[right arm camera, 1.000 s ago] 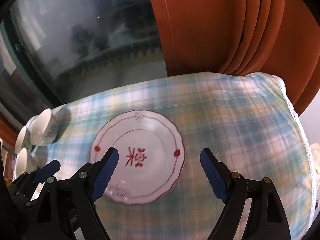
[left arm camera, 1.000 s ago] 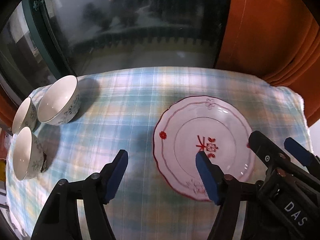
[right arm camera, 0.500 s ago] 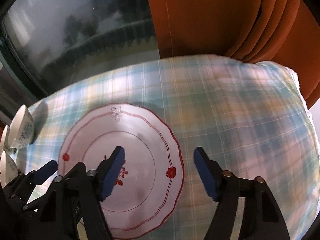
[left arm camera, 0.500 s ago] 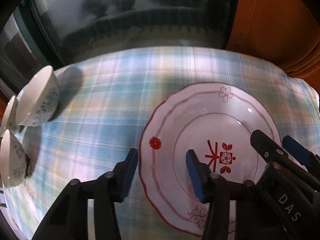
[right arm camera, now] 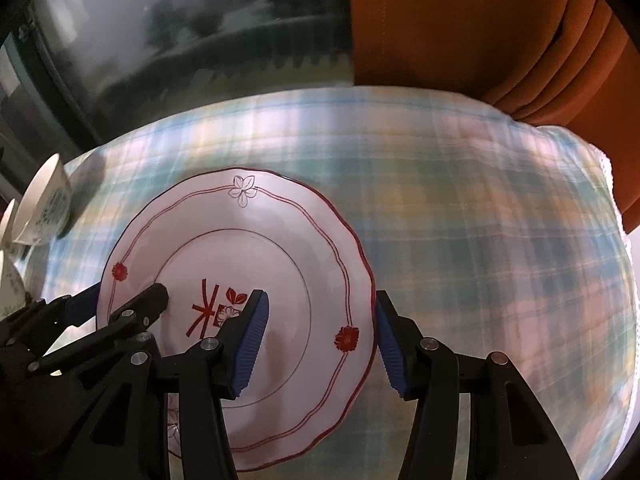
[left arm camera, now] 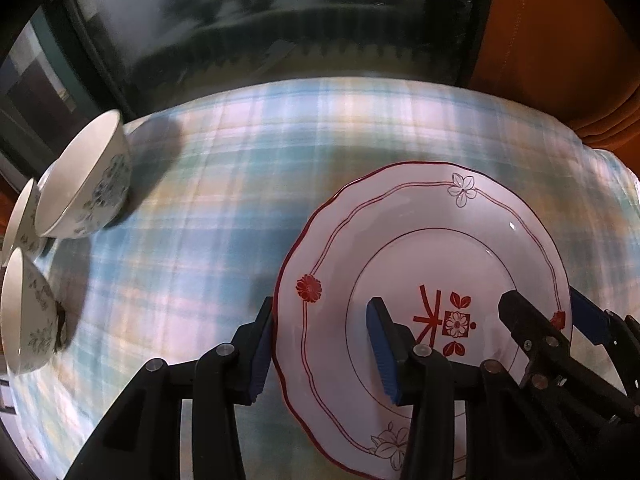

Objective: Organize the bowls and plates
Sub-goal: 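Grasp the red-rimmed plate rim with the left tool while the right tool grasps it too, then lift and carry the red-rimmed plate toward the yellow-flower plate stack with both tools, then lower the red-rimmed plate onto the yellow-flower stack and open both tools, then move both tools toward the clear glass plate beside the bowls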

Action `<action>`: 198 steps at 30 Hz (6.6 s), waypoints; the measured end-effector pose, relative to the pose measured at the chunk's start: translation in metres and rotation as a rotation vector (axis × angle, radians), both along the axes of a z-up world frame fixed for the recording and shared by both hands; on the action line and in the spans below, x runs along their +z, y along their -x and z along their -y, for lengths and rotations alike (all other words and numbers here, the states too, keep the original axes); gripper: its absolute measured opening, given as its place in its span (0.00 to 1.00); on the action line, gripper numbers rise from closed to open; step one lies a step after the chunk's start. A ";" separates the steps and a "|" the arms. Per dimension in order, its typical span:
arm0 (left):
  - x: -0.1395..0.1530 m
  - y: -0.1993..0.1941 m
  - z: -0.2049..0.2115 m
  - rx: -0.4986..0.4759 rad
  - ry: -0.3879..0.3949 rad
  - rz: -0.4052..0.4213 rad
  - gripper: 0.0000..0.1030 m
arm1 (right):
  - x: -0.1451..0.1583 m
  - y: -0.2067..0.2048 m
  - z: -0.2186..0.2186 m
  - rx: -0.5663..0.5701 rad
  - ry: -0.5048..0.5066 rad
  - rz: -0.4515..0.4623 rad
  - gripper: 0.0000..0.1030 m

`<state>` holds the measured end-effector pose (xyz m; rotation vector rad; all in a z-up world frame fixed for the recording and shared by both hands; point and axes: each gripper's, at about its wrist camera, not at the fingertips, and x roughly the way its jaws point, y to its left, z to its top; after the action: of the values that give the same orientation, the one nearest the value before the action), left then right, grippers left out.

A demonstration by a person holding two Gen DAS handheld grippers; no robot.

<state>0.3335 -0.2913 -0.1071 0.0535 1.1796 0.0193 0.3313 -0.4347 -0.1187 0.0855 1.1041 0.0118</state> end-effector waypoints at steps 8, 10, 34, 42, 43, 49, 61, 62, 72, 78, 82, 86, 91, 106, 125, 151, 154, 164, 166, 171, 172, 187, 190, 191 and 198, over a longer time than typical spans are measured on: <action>0.001 0.029 -0.027 0.038 0.004 -0.036 0.43 | 0.001 0.016 -0.024 0.041 -0.043 -0.041 0.55; 0.001 0.033 -0.034 0.045 0.000 -0.039 0.43 | 0.002 0.019 -0.031 0.056 -0.046 -0.048 0.55; 0.028 0.048 -0.044 0.025 0.012 0.046 0.45 | 0.018 0.023 -0.051 0.052 0.006 -0.050 0.54; 0.060 0.074 -0.061 -0.020 0.028 0.091 0.45 | 0.057 0.052 -0.066 0.018 0.019 -0.002 0.54; 0.064 0.079 -0.063 -0.026 0.033 0.096 0.45 | 0.061 0.057 -0.069 0.013 0.019 0.004 0.54; 0.084 0.111 -0.076 -0.069 0.064 0.129 0.45 | 0.088 0.093 -0.084 -0.028 0.048 0.037 0.54; 0.090 0.167 -0.070 -0.209 0.114 0.119 0.45 | 0.107 0.177 -0.086 -0.171 0.103 0.047 0.54; 0.089 0.172 -0.066 -0.220 0.115 0.112 0.45 | 0.106 0.180 -0.085 -0.180 0.105 0.042 0.54; 0.075 0.204 -0.037 -0.237 0.120 0.059 0.47 | 0.098 0.222 -0.056 -0.211 0.087 0.019 0.54; 0.059 0.219 -0.011 -0.213 0.118 0.013 0.47 | 0.084 0.238 -0.031 -0.185 0.083 -0.021 0.54; 0.048 0.228 0.006 -0.190 0.110 -0.013 0.47 | 0.072 0.247 -0.013 -0.152 0.088 -0.053 0.54; 0.038 0.236 0.018 -0.158 0.097 -0.024 0.47 | 0.059 0.252 0.003 -0.122 0.078 -0.078 0.54; 0.029 0.242 0.024 -0.109 0.087 -0.027 0.47 | 0.048 0.252 0.012 -0.070 0.074 -0.089 0.54; 0.023 0.252 0.025 -0.018 0.076 -0.006 0.48 | 0.038 0.251 0.014 0.027 0.061 -0.066 0.53; 0.030 0.252 0.025 0.009 0.037 0.024 0.50 | 0.049 0.254 0.035 0.026 -0.010 -0.048 0.24; 0.022 0.241 0.015 0.107 -0.105 0.049 0.54 | 0.034 0.232 0.003 0.130 0.027 -0.059 0.25; 0.021 0.242 0.016 0.095 -0.100 0.049 0.62 | 0.034 0.234 0.001 0.139 0.041 -0.052 0.28; 0.018 0.244 0.007 0.067 -0.027 0.008 0.75 | 0.032 0.236 0.008 0.088 0.062 -0.066 0.58; 0.020 0.246 0.004 0.060 -0.017 0.015 0.78 | 0.032 0.235 0.010 0.067 0.055 -0.069 0.63; 0.024 0.246 -0.006 0.006 0.035 0.021 0.84 | 0.041 0.237 0.006 0.030 0.052 -0.042 0.72; 0.027 0.246 -0.009 -0.008 0.042 0.025 0.85 | 0.042 0.237 0.003 0.025 0.054 -0.038 0.72; 0.060 0.229 -0.099 -0.150 0.078 0.087 0.86 | 0.076 0.240 -0.088 -0.084 0.054 0.021 0.73; 0.065 0.222 -0.129 -0.149 0.069 0.097 0.86 | 0.082 0.233 -0.118 -0.100 0.060 0.026 0.73; 0.066 0.220 -0.139 -0.147 0.066 0.099 0.86 | 0.084 0.231 -0.131 -0.106 0.059 0.027 0.73; 0.061 0.202 -0.208 -0.132 0.043 0.105 0.82 | 0.082 0.214 -0.200 -0.109 0.010 0.027 0.73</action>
<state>0.1317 -0.0836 -0.0463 0.0916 1.0691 -0.1181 0.1178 -0.2347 -0.0362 0.1363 1.0711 -0.0900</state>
